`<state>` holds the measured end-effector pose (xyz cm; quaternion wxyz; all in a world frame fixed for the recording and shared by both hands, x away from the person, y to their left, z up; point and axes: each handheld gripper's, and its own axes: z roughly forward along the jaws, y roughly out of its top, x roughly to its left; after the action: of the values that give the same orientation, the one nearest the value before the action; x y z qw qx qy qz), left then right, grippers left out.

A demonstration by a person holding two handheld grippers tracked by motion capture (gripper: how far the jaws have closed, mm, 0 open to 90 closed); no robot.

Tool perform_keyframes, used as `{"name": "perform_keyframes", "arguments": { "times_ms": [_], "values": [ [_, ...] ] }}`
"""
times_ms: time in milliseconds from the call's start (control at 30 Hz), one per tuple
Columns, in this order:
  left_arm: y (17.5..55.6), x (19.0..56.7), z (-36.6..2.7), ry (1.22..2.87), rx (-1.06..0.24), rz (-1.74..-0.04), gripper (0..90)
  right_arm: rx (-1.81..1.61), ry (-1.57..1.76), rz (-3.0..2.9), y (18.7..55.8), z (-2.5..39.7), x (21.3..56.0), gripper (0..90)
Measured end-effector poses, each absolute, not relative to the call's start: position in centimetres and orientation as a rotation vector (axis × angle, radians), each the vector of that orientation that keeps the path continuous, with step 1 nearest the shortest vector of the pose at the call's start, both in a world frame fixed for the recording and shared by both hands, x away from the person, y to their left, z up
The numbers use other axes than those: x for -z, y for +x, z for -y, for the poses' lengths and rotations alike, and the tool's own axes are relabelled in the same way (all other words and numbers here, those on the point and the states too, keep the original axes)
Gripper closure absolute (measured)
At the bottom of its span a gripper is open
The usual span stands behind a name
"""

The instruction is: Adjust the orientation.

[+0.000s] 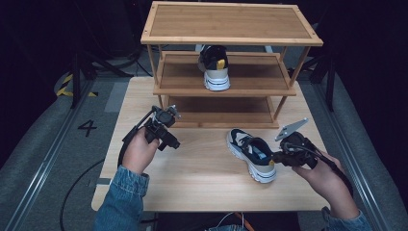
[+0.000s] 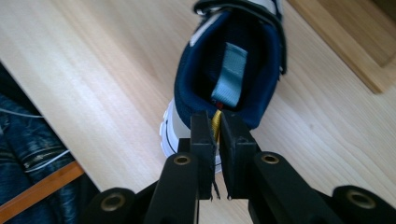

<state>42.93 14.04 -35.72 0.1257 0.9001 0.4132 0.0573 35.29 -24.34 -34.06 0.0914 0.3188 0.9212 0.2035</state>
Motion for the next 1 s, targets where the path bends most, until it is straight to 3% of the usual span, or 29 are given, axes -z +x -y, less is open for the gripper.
{"name": "perform_keyframes", "arguments": {
  "times_ms": [400, 600, 800, 1000],
  "values": [
    [43.1, 36.1, -14.0, 2.639, -0.143, -1.195, 18.1, -0.599, 0.808, -2.840, 34.0, 21.0, 34.8, 82.0],
    [43.3, 36.3, -14.1, 2.668, -0.132, -1.190, 18.0, -0.640, 0.819, -2.838, 33.9, 21.5, 34.5, 61.8],
    [43.1, 36.8, -14.2, 2.677, -0.133, -1.213, 18.1, -0.677, 0.767, -2.831, 34.2, 21.2, 34.6, 49.0],
    [42.4, 37.1, -15.0, 2.677, -0.143, -1.240, 18.1, -0.653, 0.720, -2.891, 35.3, 20.0, 36.0, 47.8]
  ]
}}
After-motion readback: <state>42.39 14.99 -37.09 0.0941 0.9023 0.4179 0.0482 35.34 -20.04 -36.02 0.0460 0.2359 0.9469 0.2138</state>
